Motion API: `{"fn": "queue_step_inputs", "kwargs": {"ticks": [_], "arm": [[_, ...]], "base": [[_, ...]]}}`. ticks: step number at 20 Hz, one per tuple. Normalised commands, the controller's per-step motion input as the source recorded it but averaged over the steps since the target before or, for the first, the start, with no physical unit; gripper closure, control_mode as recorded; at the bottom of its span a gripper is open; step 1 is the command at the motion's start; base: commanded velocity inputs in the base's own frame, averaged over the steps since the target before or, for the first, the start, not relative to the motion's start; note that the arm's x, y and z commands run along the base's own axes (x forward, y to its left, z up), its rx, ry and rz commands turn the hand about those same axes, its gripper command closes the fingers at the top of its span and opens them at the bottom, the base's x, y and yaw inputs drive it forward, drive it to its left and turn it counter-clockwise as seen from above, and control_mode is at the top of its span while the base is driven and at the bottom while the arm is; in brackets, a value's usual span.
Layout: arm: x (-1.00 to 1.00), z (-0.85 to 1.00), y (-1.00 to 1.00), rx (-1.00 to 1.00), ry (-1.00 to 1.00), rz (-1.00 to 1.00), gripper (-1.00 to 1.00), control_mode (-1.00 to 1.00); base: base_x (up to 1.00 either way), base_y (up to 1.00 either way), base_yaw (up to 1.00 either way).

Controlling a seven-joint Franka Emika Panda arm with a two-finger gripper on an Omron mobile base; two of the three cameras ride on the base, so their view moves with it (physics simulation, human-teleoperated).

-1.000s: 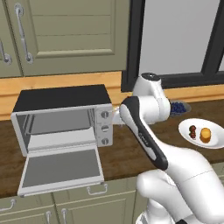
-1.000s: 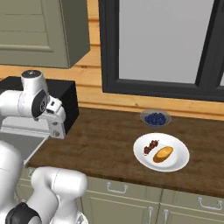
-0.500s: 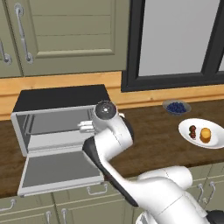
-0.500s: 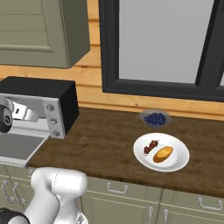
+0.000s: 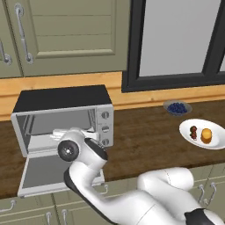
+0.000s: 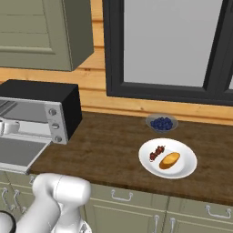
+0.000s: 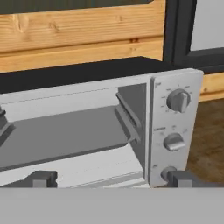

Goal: Pick up the kebab skewer and baguette bread, and place them inside the toaster oven. Close the toaster oven door and start by setting the timer.

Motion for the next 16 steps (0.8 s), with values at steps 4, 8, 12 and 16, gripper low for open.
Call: {"fn": "queue_step_inputs", "kwargs": {"ticks": [4,8,12,16], "arm": [[0.32,0.0,0.54,0.0,-0.38,0.0,-1.0,-1.0],[0.42,0.0,0.13,0.0,-0.2,0.0,-1.0,-1.0],[0.37,0.0,0.0,0.0,-0.04,-0.01,-1.0,-1.0],[0.29,0.0,0.08,0.0,0.0,-0.01,-1.0,-1.0]], "base": [[0.0,0.0,0.0],[0.0,0.0,0.0],[0.0,0.0,0.0],[0.0,0.0,0.0]]}}
